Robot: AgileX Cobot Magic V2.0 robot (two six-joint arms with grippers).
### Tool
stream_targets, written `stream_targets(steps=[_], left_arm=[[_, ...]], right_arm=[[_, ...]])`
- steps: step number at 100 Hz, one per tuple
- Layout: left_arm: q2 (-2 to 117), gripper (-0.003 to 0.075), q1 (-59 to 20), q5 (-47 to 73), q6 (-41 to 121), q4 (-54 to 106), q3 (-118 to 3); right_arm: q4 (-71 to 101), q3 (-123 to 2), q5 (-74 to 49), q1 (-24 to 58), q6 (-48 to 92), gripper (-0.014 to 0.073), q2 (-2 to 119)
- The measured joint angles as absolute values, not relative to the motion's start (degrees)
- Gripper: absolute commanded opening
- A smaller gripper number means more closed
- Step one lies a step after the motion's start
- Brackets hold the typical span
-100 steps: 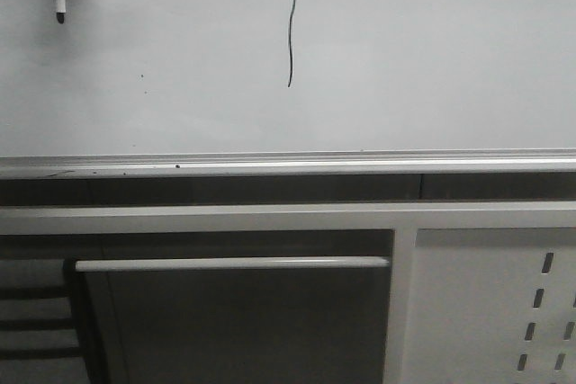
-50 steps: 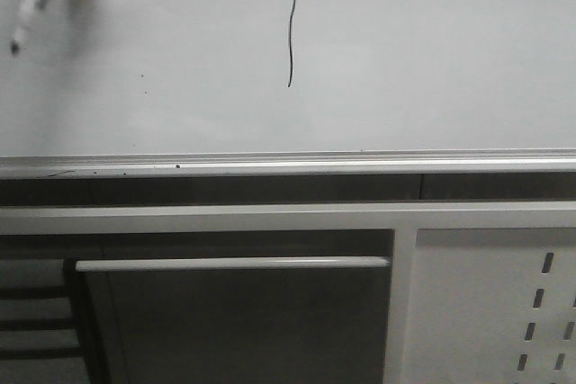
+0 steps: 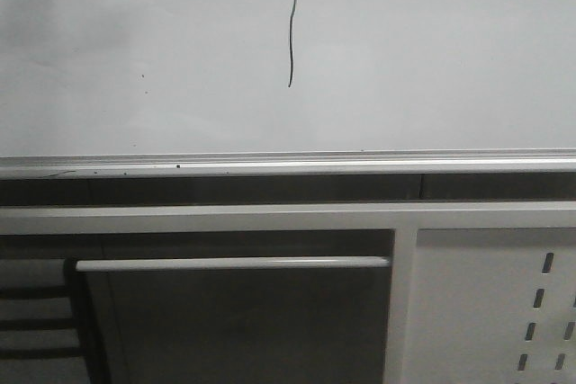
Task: Write number 1 on whiteboard
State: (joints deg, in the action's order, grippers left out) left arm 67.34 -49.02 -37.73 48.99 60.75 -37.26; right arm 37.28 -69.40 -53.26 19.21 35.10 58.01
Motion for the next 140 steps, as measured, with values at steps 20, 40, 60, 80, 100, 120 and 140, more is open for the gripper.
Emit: stream_targets(steps=[20,40,60,80,100,120,140], left_arm=[[59.9,0.0159,-49.0,-28.5,53.5,60.8,-37.3],[49.1,-0.002,-49.0,-16.7,59.6,60.4,-37.3],[37.9,-0.002,-49.0,-7.1,61.2,59.6,-34.8],[27.4,-0.002,-49.0,0.7,61.2,59.1,-27.7],[15.5,-0.002,-49.0,7.3,61.2,58.8,-18.6],[6.4,-0.002,-49.0,7.4,61.2,59.6,-12.3],[4.6,-0.002,-49.0,4.6,61.2,61.2,-11.7]], right_arm=[[37.3,-69.4,-52.0,19.2,35.1,0.007,56.6],[37.3,-66.4,-43.7,19.2,35.0,-0.0053,50.0],[37.5,-54.0,-33.9,19.2,35.0,-0.0053,37.6],[37.6,-37.4,-27.7,19.2,35.0,-0.0053,19.9],[37.7,-23.8,-26.9,19.2,35.0,-0.0053,2.5],[37.8,-16.4,-27.2,19.2,34.9,-0.0053,-0.7],[37.8,-15.9,-26.2,19.1,34.9,-0.0053,-0.7]])
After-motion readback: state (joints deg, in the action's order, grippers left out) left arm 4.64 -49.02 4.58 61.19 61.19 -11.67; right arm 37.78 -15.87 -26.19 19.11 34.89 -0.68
